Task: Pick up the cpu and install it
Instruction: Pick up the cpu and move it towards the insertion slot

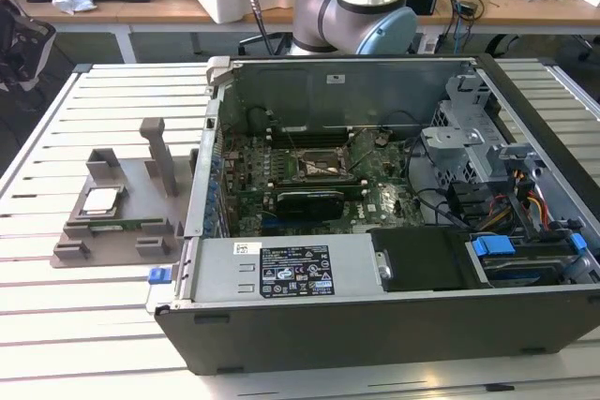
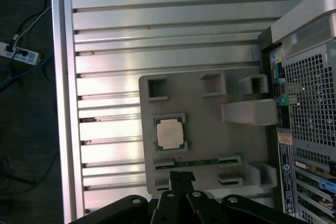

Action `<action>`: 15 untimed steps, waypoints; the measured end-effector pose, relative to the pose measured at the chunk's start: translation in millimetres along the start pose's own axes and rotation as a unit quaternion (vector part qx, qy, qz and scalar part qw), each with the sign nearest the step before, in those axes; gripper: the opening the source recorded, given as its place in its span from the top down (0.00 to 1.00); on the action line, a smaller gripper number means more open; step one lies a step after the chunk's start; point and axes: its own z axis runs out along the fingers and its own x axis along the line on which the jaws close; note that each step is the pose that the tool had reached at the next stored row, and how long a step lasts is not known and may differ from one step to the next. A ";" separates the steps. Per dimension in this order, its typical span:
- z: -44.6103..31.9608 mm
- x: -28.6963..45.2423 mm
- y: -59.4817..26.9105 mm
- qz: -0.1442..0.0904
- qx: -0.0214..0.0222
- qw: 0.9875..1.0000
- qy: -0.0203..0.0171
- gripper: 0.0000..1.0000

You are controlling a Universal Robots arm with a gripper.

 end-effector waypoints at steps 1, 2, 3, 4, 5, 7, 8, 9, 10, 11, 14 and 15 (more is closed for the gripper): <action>0.0 0.1 0.0 0.000 0.000 1.000 0.000 0.89; 0.0 0.4 0.0 0.000 0.000 1.000 0.000 0.89; 0.0 0.7 -0.1 0.000 0.000 1.000 0.000 0.89; 0.0 0.8 0.0 0.000 0.000 1.000 0.000 0.89; -0.1 0.8 -0.1 0.000 0.000 1.000 0.000 0.83; 0.0 1.1 -0.1 0.000 0.000 1.000 0.000 0.71; 0.0 1.2 -0.1 0.000 0.000 1.000 0.000 0.71; -0.1 1.3 -0.1 0.000 0.000 1.000 0.000 0.64; 0.0 1.4 -0.1 0.000 0.000 1.000 0.000 0.58; 0.0 1.6 -0.1 0.000 0.000 1.000 0.000 0.53; -0.1 1.9 -0.1 0.000 0.000 1.000 0.000 0.34; 0.0 2.1 -0.1 0.000 0.000 1.000 0.000 0.34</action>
